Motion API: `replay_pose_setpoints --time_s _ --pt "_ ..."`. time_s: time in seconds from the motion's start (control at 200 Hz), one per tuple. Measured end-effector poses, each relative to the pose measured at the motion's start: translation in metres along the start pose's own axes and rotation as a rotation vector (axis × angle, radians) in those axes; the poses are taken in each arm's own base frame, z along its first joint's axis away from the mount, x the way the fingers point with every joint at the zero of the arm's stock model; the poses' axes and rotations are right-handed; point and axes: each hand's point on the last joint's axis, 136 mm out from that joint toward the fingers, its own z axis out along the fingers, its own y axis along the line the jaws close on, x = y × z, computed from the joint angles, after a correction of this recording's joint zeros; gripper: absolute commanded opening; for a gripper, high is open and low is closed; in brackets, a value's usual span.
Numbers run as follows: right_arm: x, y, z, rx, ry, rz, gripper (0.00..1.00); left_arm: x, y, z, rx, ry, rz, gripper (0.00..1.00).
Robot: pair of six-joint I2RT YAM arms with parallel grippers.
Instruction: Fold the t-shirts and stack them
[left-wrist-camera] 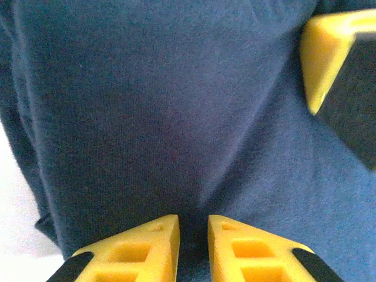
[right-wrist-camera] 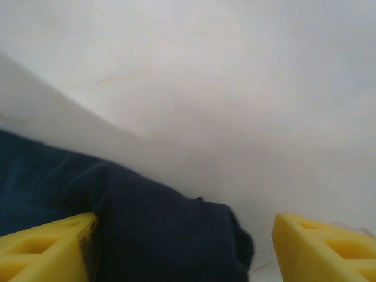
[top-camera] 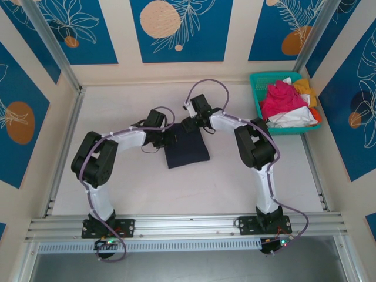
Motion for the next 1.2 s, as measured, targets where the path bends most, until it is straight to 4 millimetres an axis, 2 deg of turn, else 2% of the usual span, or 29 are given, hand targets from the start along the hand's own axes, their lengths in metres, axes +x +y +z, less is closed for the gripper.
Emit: replay_pose_setpoints --time_s 0.185,0.42,0.52,0.575,0.66,0.69,0.755,0.79,0.81,0.885,1.01,1.2 --pt "-0.014 -0.026 0.009 0.064 0.011 0.027 0.75 -0.005 0.003 0.0 0.005 -0.018 0.001 0.22" --pt "-0.006 -0.063 0.007 0.092 0.041 0.144 0.75 -0.004 0.011 0.001 -0.012 -0.013 0.003 0.28" --pt "0.003 -0.07 -0.002 0.068 0.038 0.209 0.81 -0.003 0.013 0.002 -0.019 -0.011 0.011 0.4" --pt "0.01 -0.071 -0.014 0.053 0.035 0.253 0.87 -0.004 0.013 0.001 -0.02 -0.014 0.023 0.5" --pt "0.016 -0.073 -0.038 0.036 0.011 0.303 0.89 -0.005 0.014 -0.003 -0.027 -0.029 0.03 0.63" --pt "0.017 -0.074 -0.047 0.033 -0.004 0.323 0.89 -0.005 0.014 -0.008 -0.027 -0.039 0.037 0.68" --pt "0.018 -0.076 -0.068 0.019 -0.043 0.383 0.87 -0.007 0.011 -0.021 -0.023 -0.069 0.057 0.85" --pt "0.018 -0.077 -0.078 0.002 -0.065 0.42 0.84 -0.009 0.008 -0.031 -0.018 -0.092 0.069 0.88" --pt "0.019 -0.076 -0.081 -0.011 -0.074 0.437 0.83 -0.01 0.006 -0.036 -0.013 -0.102 0.086 0.95" --pt "0.022 -0.073 -0.089 -0.068 -0.102 0.515 0.78 -0.019 -0.003 -0.057 -0.002 -0.165 0.116 1.0" --pt "0.041 -0.063 -0.075 -0.161 -0.07 0.636 0.66 -0.031 -0.01 -0.089 -0.006 -0.264 0.171 1.0" --pt "0.064 -0.041 -0.043 -0.26 0.015 0.75 0.47 -0.033 -0.002 -0.126 -0.078 -0.353 0.247 1.0"
